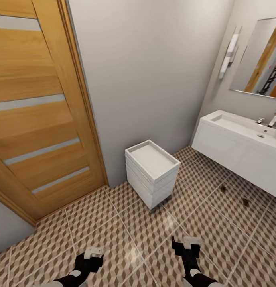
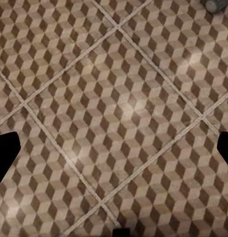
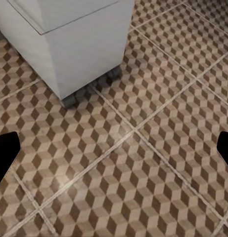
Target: Take the four mousetraps from the cabinet in the bathroom and place them on the bathroom floor. Make sure all four end up on the same floor surface, and ensure that at least two of them are either under or directly next to the same bathroom sink.
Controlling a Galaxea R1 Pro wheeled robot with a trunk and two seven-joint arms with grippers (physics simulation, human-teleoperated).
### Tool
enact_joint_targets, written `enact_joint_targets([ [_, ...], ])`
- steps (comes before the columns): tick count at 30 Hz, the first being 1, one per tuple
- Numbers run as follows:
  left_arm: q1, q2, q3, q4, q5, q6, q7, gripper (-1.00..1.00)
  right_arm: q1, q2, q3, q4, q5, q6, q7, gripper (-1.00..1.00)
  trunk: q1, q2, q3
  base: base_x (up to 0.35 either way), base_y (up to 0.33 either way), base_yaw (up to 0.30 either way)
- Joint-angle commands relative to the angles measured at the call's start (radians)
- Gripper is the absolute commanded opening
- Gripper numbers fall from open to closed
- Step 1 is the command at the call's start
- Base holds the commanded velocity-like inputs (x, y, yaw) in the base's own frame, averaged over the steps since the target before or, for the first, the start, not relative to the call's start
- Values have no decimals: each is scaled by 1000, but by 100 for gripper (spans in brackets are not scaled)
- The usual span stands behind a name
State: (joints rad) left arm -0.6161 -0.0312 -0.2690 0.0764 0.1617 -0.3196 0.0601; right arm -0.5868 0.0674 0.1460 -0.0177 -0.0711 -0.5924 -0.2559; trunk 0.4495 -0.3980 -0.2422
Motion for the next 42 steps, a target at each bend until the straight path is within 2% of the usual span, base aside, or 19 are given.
enact_joint_targets([
  [1,-2,-1,-9,5,9,-7,1,100,-1,0,9,1,-7,-3,-4,100,1,-2,-2,0,0,269],
  [42,-2,-1,-9,5,9,-6,1,100,-1,0,9,1,-7,-3,-5,100,1,-2,-15,0,0,282],
])
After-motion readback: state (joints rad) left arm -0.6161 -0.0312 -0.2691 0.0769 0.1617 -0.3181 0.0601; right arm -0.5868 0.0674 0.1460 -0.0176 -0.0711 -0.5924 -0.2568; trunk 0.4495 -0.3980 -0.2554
